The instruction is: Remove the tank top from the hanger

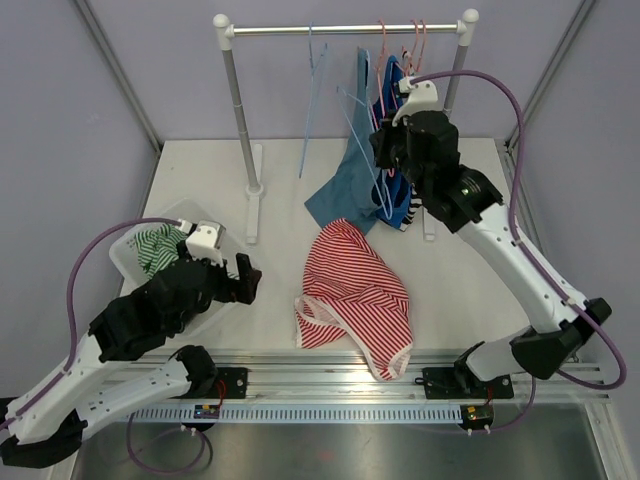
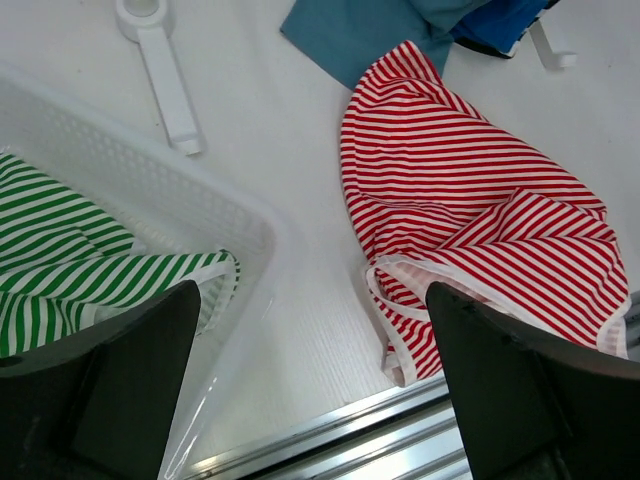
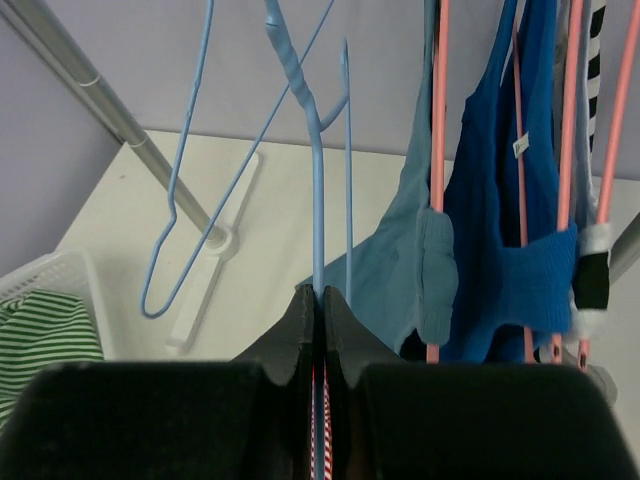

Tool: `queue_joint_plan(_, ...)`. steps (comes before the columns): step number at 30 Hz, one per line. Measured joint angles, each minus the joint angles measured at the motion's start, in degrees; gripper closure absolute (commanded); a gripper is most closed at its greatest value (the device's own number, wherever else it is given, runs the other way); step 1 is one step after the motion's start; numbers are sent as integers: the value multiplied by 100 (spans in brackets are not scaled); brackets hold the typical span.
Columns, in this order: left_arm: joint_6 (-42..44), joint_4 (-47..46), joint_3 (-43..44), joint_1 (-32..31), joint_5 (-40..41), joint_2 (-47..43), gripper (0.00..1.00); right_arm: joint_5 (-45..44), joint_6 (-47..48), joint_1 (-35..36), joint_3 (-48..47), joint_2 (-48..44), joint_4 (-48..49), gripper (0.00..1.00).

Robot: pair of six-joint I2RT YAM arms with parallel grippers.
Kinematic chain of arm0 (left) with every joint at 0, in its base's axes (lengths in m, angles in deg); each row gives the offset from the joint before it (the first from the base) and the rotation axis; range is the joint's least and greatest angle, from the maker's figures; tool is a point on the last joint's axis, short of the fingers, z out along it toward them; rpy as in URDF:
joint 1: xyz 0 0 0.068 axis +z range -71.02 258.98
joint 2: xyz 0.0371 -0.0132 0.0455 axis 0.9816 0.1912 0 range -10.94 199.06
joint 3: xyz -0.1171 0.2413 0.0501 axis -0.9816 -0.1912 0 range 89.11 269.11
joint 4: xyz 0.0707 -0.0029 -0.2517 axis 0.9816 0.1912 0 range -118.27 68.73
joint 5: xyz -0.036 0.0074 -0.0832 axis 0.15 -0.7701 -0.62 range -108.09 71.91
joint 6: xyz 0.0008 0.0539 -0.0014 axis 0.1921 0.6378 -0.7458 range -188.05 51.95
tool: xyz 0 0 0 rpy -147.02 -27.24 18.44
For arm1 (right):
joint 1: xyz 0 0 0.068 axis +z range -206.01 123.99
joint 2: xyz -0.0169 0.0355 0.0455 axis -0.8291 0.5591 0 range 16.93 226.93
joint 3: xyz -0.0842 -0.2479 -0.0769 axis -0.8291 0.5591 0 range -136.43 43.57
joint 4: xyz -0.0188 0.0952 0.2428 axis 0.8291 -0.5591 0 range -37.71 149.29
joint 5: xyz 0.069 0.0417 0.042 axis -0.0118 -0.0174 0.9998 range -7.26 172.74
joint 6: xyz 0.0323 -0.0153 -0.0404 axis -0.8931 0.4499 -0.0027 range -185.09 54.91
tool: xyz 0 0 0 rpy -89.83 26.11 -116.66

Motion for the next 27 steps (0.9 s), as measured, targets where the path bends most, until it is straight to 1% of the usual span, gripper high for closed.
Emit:
queue_joint_plan(2, 0, 57, -166, 2, 122, -203, 1, -103, 140, 4, -369, 389, -17, 100)
queue_joint_plan(8, 7, 52, -282, 2, 251, -116, 1, -358, 501, 11, -1412, 1311, -39, 100)
queue_joint_plan(16, 68, 4, -299, 2, 225, 144, 1, -380, 675, 11, -2291, 1902, -46, 100)
queue_joint_plan(22, 131, -33, -306, 2, 210, 144, 1, -385, 835, 11, -3392, 2645, -37, 100)
queue_joint_plan(24, 133, -33, -306, 2, 210, 146, 1, -389, 852, 11, -3595, 2859, -39, 100)
queue_joint_plan(27, 142, -35, -315, 2, 210, 153, 1, -387, 846, 11, -3635, 3047, -59, 100)
